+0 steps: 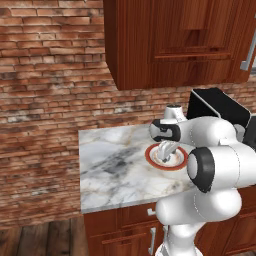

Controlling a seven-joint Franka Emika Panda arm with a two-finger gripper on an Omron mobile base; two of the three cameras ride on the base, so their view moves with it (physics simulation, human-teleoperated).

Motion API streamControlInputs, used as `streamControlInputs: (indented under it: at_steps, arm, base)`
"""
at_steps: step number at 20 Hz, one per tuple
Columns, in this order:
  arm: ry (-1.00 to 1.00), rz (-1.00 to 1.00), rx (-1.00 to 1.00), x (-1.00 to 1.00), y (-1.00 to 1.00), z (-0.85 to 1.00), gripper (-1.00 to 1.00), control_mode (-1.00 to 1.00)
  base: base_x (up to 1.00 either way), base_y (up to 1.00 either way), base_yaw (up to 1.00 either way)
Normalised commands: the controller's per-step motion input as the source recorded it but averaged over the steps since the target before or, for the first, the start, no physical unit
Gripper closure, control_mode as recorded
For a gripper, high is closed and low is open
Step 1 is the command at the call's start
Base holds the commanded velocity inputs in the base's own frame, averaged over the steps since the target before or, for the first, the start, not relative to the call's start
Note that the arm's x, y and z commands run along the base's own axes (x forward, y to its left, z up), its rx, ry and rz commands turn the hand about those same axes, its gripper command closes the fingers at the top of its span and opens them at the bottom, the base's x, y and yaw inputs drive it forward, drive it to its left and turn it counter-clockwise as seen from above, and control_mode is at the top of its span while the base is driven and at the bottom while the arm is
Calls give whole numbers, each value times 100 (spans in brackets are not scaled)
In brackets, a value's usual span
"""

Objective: Pick up the marshmallow and place it in the cup of hot chocolate on the dining counter.

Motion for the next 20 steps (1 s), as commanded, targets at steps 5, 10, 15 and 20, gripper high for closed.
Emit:
streamControlInputs:
  at_steps: [5, 10, 15, 20]
  arm:
    - [0, 0, 0, 7, -1, -1, -100, -100]
    - [0, 4, 0, 25, -1, -13, -100, -100]
    - [0, 5, 0, 30, 0, -12, -100, -100]
    - [0, 5, 0, 7, -1, -15, -100, -100]
  base:
    - [0, 0, 0]
    - [0, 0, 0]
    - [0, 0, 0]
    - [0, 0, 0]
